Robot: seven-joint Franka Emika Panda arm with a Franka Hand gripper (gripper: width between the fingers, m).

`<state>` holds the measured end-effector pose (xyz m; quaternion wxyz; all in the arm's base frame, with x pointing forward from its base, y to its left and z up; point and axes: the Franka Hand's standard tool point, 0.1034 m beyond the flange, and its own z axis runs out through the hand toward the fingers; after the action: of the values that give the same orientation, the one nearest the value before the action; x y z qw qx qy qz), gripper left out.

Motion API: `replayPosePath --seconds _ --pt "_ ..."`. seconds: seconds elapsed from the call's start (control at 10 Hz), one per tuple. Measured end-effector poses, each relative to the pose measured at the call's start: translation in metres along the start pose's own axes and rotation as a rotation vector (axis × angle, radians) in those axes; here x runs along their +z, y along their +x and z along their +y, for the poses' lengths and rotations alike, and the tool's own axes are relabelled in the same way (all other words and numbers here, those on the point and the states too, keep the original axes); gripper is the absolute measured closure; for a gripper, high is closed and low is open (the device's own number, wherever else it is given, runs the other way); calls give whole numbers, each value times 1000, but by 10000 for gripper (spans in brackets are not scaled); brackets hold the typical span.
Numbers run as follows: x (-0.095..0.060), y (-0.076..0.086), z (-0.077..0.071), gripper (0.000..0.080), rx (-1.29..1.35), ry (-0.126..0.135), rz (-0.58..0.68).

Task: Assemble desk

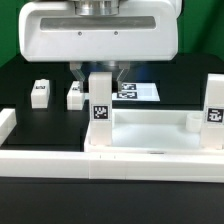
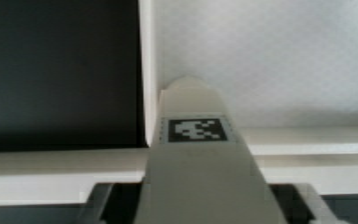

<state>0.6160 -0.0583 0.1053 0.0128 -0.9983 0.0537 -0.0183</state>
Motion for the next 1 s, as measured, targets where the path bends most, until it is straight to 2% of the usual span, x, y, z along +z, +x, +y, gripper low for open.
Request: replayPosePath --seconds 0.2,0.8,0.9,1.0 --pt "0 0 3 509 183 0 0" --pt "-1 -3 5 499 305 -9 -16" --pt "0 -3 4 393 304 -7 -16" --pt "-2 -2 4 393 304 -6 -15"
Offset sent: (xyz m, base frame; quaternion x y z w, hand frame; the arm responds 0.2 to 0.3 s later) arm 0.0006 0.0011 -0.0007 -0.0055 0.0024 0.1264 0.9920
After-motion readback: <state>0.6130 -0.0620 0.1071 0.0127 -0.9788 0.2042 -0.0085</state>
